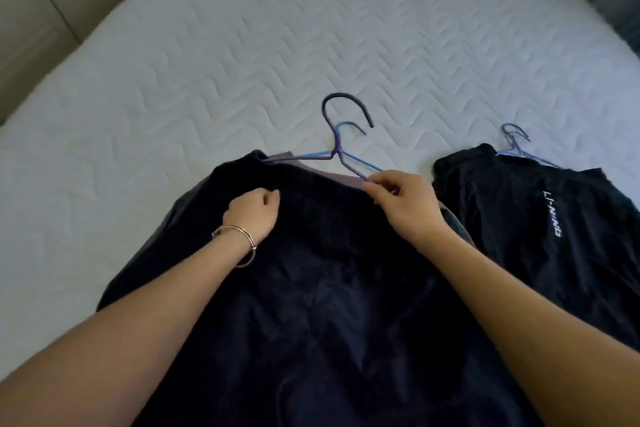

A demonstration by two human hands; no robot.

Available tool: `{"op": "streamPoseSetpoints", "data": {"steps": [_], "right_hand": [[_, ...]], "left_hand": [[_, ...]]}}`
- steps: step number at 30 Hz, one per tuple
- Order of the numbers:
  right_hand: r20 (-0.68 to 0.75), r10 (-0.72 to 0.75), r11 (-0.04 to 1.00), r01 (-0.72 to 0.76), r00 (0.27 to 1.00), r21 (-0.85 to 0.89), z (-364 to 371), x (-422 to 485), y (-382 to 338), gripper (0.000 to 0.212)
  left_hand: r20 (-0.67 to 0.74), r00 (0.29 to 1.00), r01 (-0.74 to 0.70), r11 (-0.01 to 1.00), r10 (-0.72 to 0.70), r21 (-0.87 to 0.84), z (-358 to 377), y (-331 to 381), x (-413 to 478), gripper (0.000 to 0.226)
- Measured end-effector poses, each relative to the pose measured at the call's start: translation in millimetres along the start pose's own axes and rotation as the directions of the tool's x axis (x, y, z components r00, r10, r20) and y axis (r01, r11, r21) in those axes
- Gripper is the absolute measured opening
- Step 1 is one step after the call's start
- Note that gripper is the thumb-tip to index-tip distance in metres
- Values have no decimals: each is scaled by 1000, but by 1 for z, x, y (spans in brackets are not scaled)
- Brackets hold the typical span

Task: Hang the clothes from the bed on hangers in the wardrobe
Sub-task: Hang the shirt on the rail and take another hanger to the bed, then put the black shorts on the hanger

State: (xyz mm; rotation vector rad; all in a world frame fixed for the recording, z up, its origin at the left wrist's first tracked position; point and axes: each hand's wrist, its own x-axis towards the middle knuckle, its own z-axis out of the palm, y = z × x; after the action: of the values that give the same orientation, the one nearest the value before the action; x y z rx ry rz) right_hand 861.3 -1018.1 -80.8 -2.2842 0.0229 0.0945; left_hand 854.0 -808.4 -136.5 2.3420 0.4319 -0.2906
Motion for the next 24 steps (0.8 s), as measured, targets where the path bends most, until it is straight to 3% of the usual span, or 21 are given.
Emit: {"op": "streamPoseSetpoints", "data": {"steps": [3,6,10,12,14,19,24], "right_hand": [[19,31,994,-32,999,106,-28,-42,-48,14],[69,-24,997,19,997,69,-57,-91,-99,22],[159,-93,996,93,983,5,-96,-150,-162,37],[235,-89,994,69,968,90,-125,-178,-193,36],[277,-145,989,133,950,65,-157,-196,-221,31],[185,-292,945,313,938,-95,-230,-219,-285,23],[55,-357,907,360,932,-218,-263,-235,-332,33]], "left_hand": [[13,984,-152,887,175,-435,-32,66,-73,36],[-33,986,-151,791,163,-592,-63,112,-127,38],[-123,981,-195,794,152,-576,-116,153,-183,35],[-125,981,-191,781,146,-594,-146,165,-214,18],[-111,979,-203,771,171,-604,-178,177,-243,17],[-41,970,-214,765,238,-608,-258,210,-316,22],[-62,938,-329,819,341,-470,-336,231,-378,20]]}}
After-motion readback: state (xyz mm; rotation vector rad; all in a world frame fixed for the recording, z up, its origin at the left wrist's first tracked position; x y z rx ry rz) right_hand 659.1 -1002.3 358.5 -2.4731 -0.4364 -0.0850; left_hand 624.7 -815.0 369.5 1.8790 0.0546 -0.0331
